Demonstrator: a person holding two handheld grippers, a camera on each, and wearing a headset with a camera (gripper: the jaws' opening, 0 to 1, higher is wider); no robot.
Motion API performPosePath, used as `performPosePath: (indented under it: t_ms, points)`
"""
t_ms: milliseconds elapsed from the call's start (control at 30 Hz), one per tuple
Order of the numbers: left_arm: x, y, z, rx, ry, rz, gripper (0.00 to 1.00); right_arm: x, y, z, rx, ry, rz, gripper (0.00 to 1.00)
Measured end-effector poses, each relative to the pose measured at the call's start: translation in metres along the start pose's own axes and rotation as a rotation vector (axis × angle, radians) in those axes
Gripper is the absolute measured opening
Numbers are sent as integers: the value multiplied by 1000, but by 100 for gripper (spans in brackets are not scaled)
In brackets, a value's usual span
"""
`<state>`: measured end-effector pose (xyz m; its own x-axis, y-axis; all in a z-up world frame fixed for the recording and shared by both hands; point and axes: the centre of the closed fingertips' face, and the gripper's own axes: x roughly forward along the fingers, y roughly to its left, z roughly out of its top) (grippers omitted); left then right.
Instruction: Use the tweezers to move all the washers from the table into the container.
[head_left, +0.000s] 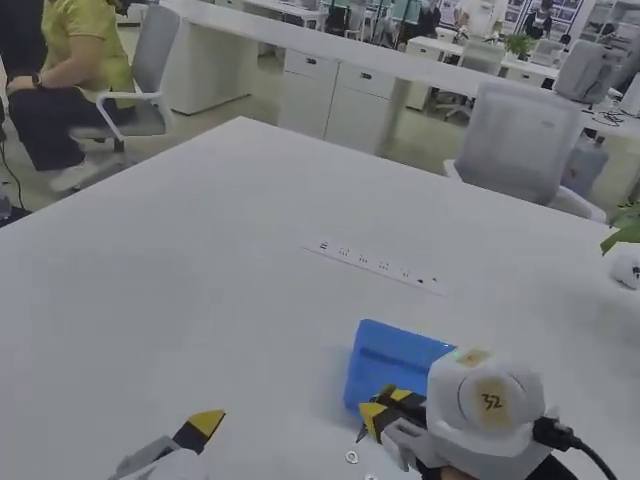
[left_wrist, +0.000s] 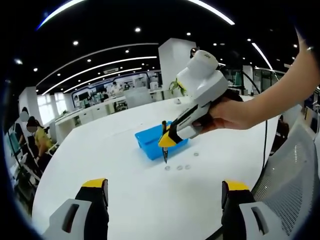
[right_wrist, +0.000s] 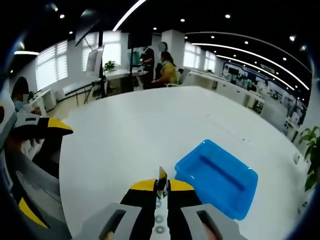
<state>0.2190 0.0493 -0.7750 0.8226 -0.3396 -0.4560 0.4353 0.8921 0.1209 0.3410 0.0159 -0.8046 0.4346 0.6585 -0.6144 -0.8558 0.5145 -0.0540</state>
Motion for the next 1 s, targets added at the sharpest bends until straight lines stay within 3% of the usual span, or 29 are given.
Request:
performPosePath:
  t_ms: [267, 567, 633, 733, 867, 1000]
  points:
    - [1, -1, -3, 3, 15, -4, 96, 7, -5, -10, 86, 18, 7, 4]
    - [1, -2, -4, 3, 21, -10, 95, 8, -4, -12, 47, 12, 0, 4]
    - [1, 2, -3, 11, 16, 13, 96, 6, -5, -14, 61, 15, -4, 3]
    - [0, 7, -3, -27, 17, 22, 97, 4, -2, -17, 89, 9, 5, 3]
    - [-1, 7, -1, -50, -2, 17, 97, 3, 1, -19, 17, 37, 0, 2]
    - [0, 4, -3, -30, 8, 10, 97, 3, -3, -19, 41, 49, -6, 2]
